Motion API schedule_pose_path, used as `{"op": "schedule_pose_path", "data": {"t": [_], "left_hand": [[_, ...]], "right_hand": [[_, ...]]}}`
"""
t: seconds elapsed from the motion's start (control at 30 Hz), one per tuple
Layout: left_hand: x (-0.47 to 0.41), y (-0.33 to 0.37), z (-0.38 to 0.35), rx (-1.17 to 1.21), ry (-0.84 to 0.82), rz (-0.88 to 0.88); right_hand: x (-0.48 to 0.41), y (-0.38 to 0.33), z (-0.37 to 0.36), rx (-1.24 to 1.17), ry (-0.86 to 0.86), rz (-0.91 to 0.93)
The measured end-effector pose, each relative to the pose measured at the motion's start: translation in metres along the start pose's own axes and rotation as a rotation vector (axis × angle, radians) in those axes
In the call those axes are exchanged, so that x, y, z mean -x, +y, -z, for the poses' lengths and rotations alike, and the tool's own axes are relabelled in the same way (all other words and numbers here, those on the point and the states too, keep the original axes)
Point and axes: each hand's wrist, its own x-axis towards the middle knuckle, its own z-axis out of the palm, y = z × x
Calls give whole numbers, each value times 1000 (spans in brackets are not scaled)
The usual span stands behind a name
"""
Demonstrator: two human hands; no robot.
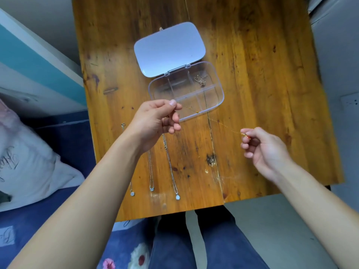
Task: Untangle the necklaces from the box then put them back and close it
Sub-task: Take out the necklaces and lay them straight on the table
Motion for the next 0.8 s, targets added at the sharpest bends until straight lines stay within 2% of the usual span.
{"op": "schedule_pose_path", "data": {"t": [0.13, 0.3, 0.47, 0.67, 0.8], "left_hand": [[0, -17, 3, -10, 140, 99], [-5, -31, 7, -47, 197, 136], [-16, -50, -12, -8, 296, 163], [-31, -59, -25, 173, 377, 263], [-42, -53, -28, 208, 403, 274]], "right_hand": [[6, 25, 8, 143, 1, -17], [18, 58, 14, 451, -30, 15], [37, 85, 6, 675, -141, 43], [47, 101, -10, 938, -149, 213], [48, 107, -19, 1071, -123, 294]]}}
